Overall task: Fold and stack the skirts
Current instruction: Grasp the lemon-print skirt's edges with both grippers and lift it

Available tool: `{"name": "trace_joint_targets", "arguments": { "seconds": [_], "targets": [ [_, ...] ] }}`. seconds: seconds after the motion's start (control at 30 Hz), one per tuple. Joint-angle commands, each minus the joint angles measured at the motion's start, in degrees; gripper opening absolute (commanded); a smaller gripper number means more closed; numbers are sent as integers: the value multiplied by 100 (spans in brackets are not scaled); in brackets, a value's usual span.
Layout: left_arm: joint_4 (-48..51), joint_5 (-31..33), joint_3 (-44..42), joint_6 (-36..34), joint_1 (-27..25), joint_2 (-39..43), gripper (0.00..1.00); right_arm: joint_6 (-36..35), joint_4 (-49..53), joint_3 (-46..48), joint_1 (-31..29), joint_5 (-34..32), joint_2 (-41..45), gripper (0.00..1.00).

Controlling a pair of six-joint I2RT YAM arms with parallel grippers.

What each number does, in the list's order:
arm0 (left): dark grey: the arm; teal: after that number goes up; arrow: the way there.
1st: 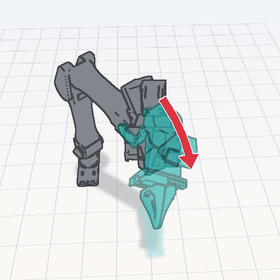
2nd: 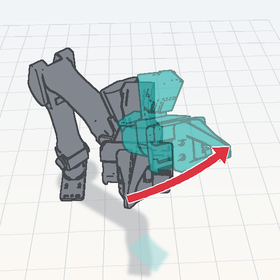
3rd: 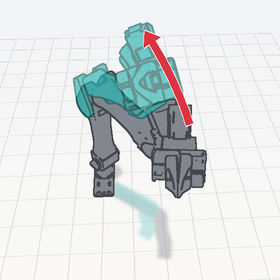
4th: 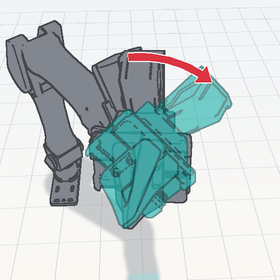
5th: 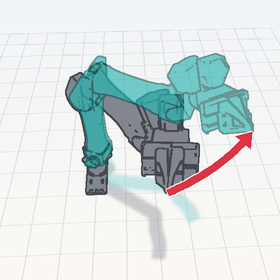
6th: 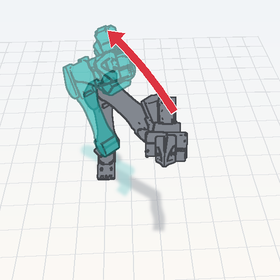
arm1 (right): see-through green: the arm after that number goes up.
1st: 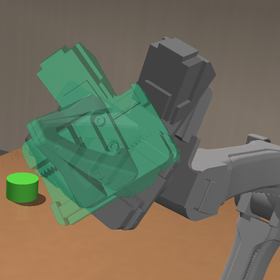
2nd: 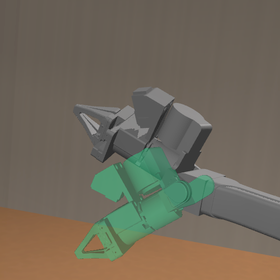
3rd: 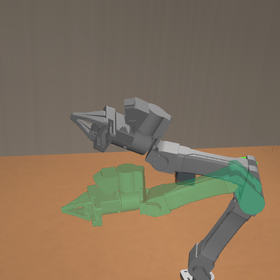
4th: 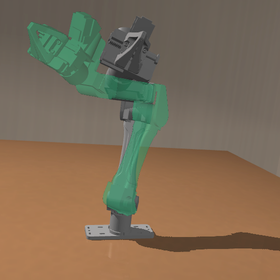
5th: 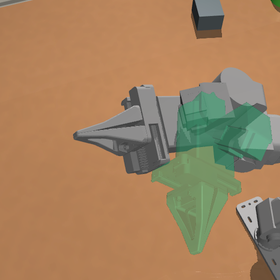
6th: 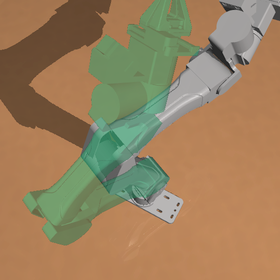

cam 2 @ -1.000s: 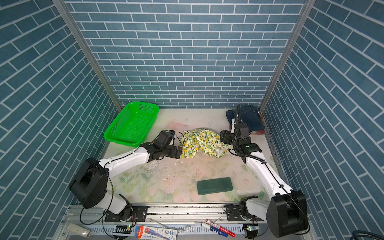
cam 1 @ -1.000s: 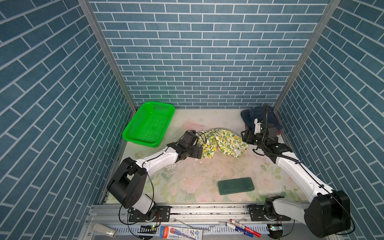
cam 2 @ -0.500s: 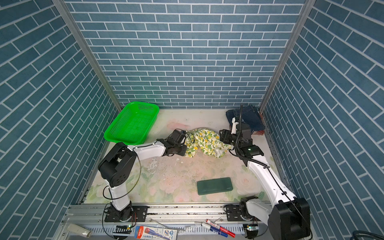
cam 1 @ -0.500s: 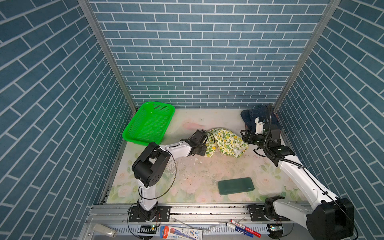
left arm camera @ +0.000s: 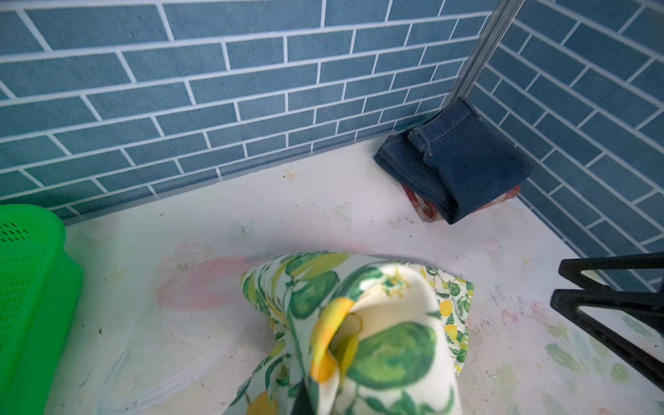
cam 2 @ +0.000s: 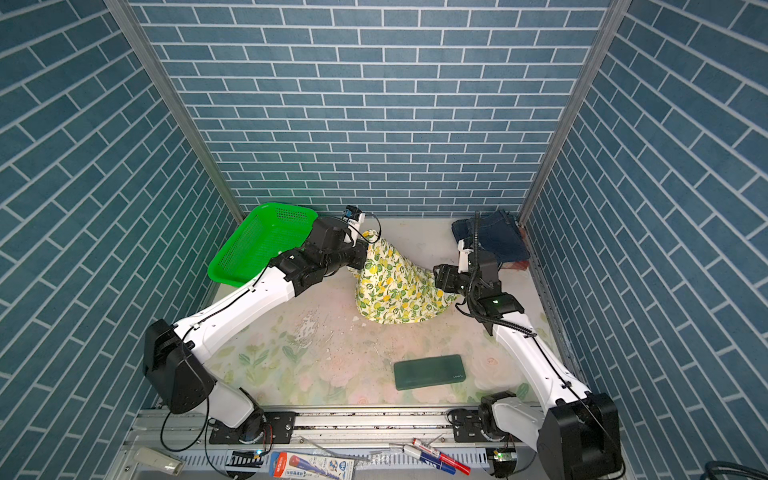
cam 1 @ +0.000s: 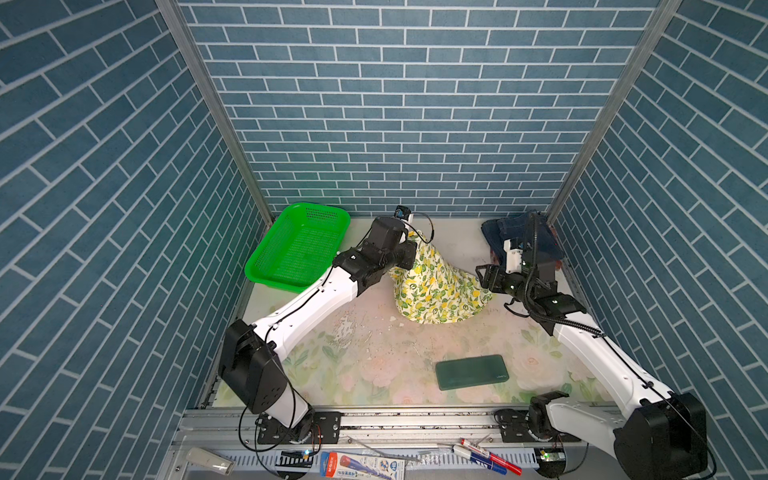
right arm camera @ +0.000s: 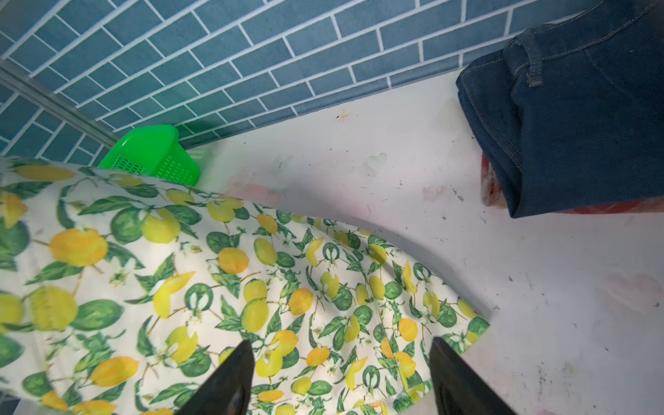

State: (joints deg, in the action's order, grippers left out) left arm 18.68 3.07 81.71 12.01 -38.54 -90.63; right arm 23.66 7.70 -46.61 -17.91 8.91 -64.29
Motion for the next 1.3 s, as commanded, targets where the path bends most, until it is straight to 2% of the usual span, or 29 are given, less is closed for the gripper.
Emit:
{"name": "trace_joint_targets", "arguments": {
  "seconds": [0.0,0.13,0.17,0.2,0.27,0.3,0.33,0.4,0.5,0.7,0.77,0.93,1.13,1.27],
  "targets": [
    [381,112,181,-83,5,-190,0,-203,-235,199,-87,102,20,76],
    [675,234,393,-48,75,-506,1,-178,-204,207,-125,-34,-41,76],
    [765,206,480,-29,120,-652,6,-169,-165,189,-133,-94,-69,76],
    [870,168,606,-2,179,-851,18,-160,-119,158,-129,-169,-111,76],
    [1134,83,963,46,281,-1284,53,-138,-77,129,-129,-223,-164,76],
    [1274,36,1164,77,346,-1498,65,-134,-61,126,-132,-239,-190,76],
    [1412,3,1369,133,418,-1695,72,-125,-42,115,-139,-253,-202,75],
    [1567,24,1569,209,564,-1931,78,-142,4,104,-127,-281,-220,75],
    [1637,112,1514,310,772,-1983,81,-194,95,67,-133,-354,-233,75],
    [1193,10,610,395,985,-1540,81,-186,-13,55,-135,-270,-371,75],
    [806,-231,171,416,1090,-1298,81,-178,-63,64,-134,-213,-425,75],
    [-426,-1297,-742,355,1326,-934,82,-167,-315,155,-147,68,-462,75],
    [-1986,-2145,-1247,519,1523,-1080,83,-204,-790,348,-212,415,-514,75],
    [-2713,-2551,-1096,644,1567,-1327,84,-225,-954,414,-280,536,-636,75]
  ]
}}
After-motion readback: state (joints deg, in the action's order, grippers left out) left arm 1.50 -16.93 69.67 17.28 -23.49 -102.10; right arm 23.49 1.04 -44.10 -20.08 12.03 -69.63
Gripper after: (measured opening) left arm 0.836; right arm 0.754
